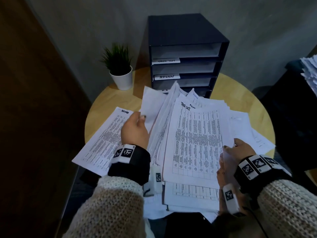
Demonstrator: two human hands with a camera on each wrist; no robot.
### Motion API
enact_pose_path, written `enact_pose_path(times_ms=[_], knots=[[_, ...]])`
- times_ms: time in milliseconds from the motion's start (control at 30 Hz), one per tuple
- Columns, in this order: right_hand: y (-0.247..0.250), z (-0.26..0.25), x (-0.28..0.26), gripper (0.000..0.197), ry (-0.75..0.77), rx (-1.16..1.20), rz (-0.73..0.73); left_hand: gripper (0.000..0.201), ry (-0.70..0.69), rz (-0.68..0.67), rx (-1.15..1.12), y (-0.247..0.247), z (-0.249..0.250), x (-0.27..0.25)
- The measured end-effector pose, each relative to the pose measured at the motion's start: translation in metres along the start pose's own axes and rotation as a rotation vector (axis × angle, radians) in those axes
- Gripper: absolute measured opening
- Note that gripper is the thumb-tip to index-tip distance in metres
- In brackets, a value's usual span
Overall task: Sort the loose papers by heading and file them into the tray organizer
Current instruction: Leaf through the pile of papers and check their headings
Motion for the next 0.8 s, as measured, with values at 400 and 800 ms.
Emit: enact_pose_path(times_ms=[400, 800], knots=[[0.004, -0.003, -0.008, 0.035, -0.006, 0.008, -0.006, 0.033, -0.672, 0.119, -0.266, 0.033, 0.081, -0.020], [0.005, -0.001, -0.006, 0.045, -0.051, 0.026, -0.041, 0.014, 0.495, -0.211, -0.560, -0.023, -0.058, -0.004]])
Point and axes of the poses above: each hand's wrist, its own x-axis towards the middle knuckle, its own y-axis out of the back of the hand, z = x × y, the point moved 5 cm from there along x, towards the middle knuckle
